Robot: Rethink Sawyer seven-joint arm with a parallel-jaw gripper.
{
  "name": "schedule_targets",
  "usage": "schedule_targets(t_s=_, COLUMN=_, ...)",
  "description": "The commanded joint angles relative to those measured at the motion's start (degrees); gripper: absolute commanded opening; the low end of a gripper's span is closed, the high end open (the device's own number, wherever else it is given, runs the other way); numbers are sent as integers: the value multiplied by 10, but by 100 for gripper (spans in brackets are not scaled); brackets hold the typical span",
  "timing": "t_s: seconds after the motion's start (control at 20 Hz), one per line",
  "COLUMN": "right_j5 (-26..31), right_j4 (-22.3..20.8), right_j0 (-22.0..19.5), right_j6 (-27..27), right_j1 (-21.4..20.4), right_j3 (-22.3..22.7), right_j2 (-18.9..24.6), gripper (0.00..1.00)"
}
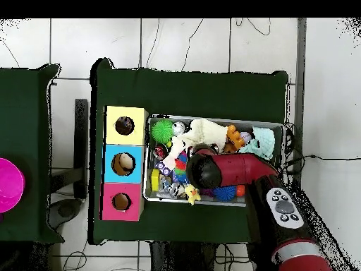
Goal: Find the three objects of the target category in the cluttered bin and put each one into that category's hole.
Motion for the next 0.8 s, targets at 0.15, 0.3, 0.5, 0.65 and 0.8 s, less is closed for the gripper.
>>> schedule_targets(t_s=0.15, right_j5=223, right_j4=1, right_j0=1, right_j6=-62, right_j1=-24, right_j3=-61, right_j2=-23, gripper=0)
schedule_targets(t_s=0.3, right_j5=257, right_j4=-24, right_j0=21, right_j6=-57, right_j1=-35, right_j3=-80, right_j2=-50, gripper=0)
schedule_targets(t_s=0.5, right_j5=292, right_j4=-39, right_j0=29, right_j6=-54, right_j1=-50, right_j3=-95, right_j2=-61, gripper=0)
schedule_targets(t_s=0.65, right_j5=315, right_j4=-41, right_j0=27, right_j6=-66, right_j1=-70, right_j3=-97, right_j2=-60, gripper=0)
schedule_targets(t_s=0.8, right_j5=336, right_j4=-43, right_j0=22, right_j6=-84, right_j1=-83, right_j3=-103, right_j2=-54, gripper=0)
